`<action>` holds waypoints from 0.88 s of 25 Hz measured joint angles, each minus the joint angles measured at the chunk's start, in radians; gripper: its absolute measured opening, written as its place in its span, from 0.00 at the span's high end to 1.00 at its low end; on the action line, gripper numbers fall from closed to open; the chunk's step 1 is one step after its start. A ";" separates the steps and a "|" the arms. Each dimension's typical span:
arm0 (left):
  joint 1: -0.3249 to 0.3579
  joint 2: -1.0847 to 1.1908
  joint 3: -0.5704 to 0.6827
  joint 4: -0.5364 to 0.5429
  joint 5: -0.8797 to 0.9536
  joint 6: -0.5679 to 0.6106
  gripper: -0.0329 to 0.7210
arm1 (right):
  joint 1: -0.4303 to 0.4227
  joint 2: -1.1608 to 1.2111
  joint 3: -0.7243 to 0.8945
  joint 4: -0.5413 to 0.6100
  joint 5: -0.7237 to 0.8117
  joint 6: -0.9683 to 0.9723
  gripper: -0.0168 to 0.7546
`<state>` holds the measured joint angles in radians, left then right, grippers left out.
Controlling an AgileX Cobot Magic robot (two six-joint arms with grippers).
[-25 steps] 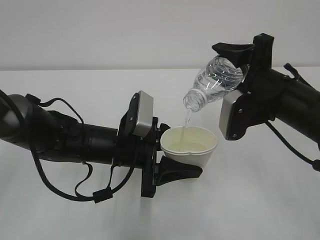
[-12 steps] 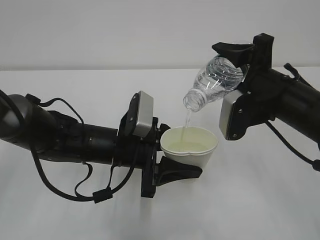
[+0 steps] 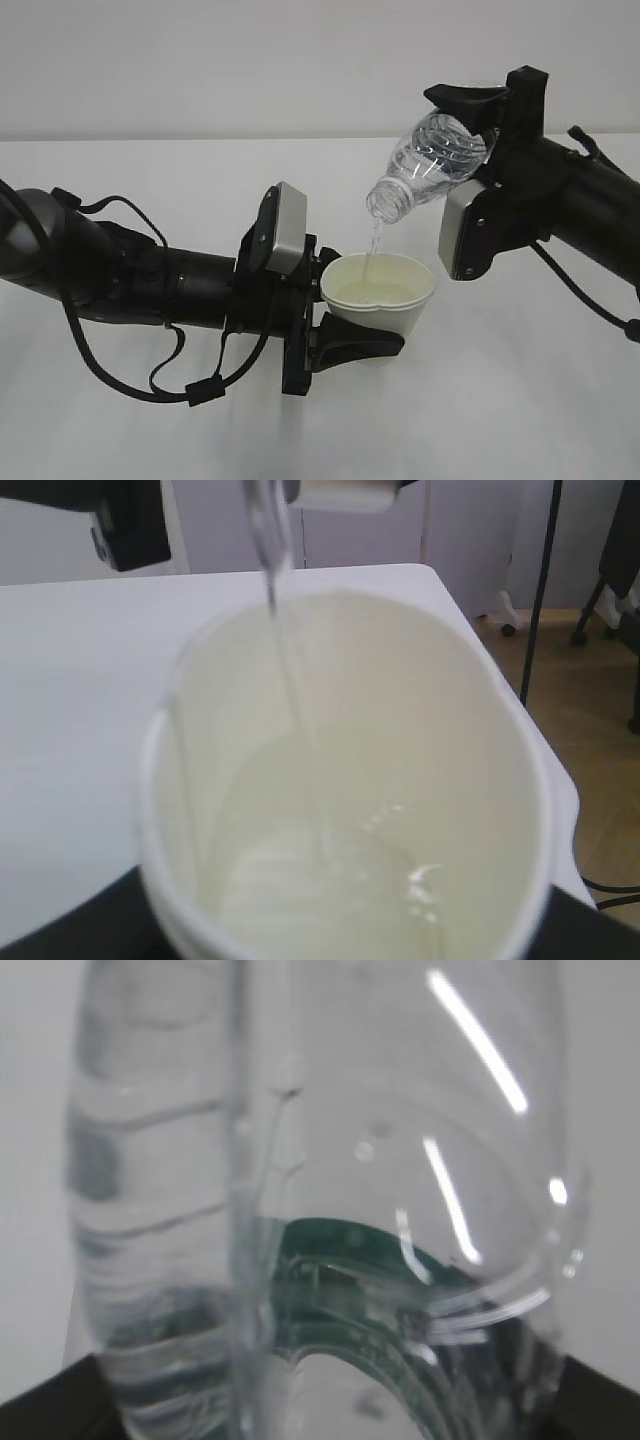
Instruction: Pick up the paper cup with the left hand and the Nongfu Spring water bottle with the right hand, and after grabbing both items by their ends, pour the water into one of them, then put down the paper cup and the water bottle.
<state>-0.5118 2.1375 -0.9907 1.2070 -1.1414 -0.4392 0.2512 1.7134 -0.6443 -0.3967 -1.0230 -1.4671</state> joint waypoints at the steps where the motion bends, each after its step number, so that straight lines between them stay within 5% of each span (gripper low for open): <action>1: 0.000 0.000 0.000 0.000 0.000 0.000 0.41 | 0.000 0.000 0.000 0.000 0.000 0.000 0.34; 22: 0.000 0.000 0.000 0.000 0.002 0.000 0.41 | 0.000 0.000 0.000 0.000 -0.002 0.000 0.34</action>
<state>-0.5118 2.1375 -0.9907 1.2070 -1.1397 -0.4392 0.2512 1.7134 -0.6443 -0.3967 -1.0254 -1.4671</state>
